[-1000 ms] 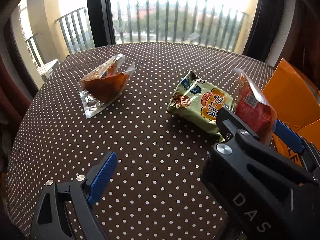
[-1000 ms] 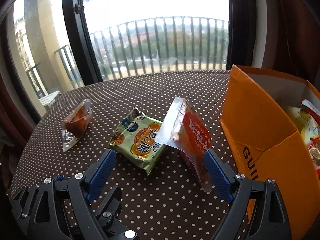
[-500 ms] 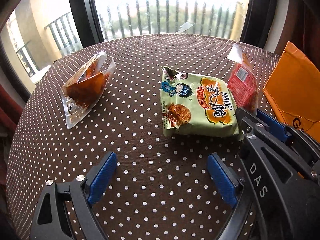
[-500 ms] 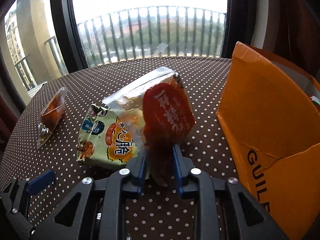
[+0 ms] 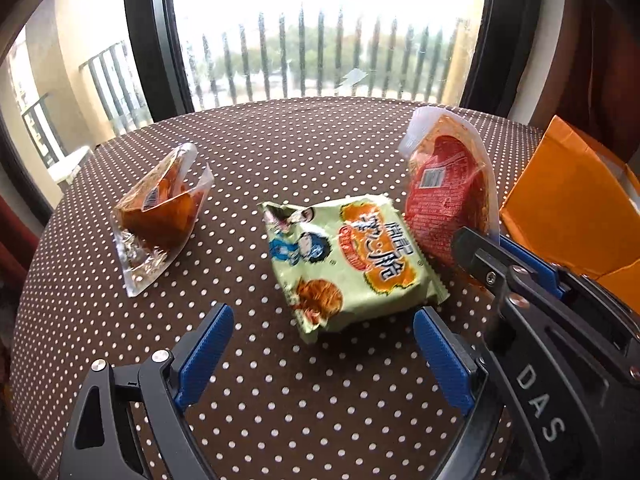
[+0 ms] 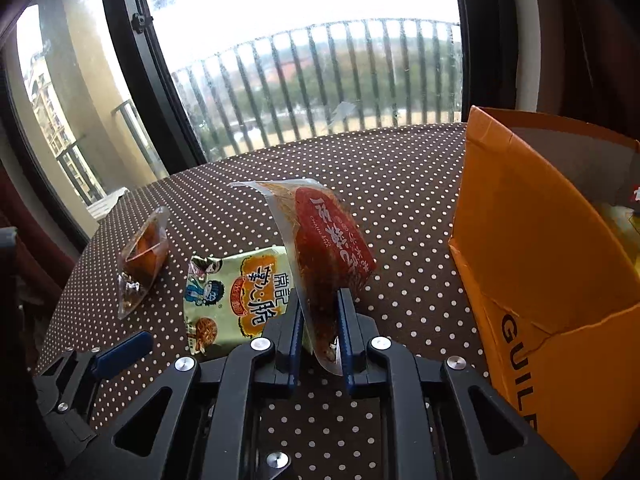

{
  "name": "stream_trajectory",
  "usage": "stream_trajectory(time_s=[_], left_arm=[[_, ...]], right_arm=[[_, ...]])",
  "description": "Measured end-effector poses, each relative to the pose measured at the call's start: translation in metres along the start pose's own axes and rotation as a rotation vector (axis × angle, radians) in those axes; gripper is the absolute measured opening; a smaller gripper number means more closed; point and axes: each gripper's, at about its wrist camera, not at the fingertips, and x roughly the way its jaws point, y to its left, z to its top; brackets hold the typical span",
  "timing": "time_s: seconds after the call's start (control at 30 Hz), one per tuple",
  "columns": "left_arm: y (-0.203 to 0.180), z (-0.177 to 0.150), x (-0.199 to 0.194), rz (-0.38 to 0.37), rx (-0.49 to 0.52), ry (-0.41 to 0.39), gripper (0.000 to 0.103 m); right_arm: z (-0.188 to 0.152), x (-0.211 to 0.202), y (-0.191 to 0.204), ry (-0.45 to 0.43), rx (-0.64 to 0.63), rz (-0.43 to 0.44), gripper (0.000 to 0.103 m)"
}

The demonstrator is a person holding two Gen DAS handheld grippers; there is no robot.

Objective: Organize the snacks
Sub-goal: 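Grasp the clear-and-red jerky packet with the right gripper, then grasp the green noodle snack packet with the left gripper while the right gripper holds the jerky packet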

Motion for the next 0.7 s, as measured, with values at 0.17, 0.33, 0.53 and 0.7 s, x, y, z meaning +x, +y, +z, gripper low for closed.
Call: stream_trajectory(time_s=[0.17, 0.33, 0.53, 0.7], left_arm=[[-0.003, 0.015, 0.002, -0.024, 0.049, -0.007, 0.093], [-0.008, 0.027, 0.017, -0.038, 0.069, 0.000, 0.096], [-0.008, 0.030, 0.040, -0.049, 0.028, 0.038, 0.099], [-0.012, 0.024, 0.043, -0.023, 0.020, 0.026, 0.102]], right_arm=[[0.009, 0.000, -0.002, -0.013, 0.020, 0.025, 0.018], [0.017, 0.005, -0.008, -0.015, 0.050, 0.035, 0.018], [0.018, 0.017, -0.016, 0.004, 0.085, 0.036, 0.017], [0.016, 0.024, -0.019, 0.026, 0.101, 0.046, 0.017]])
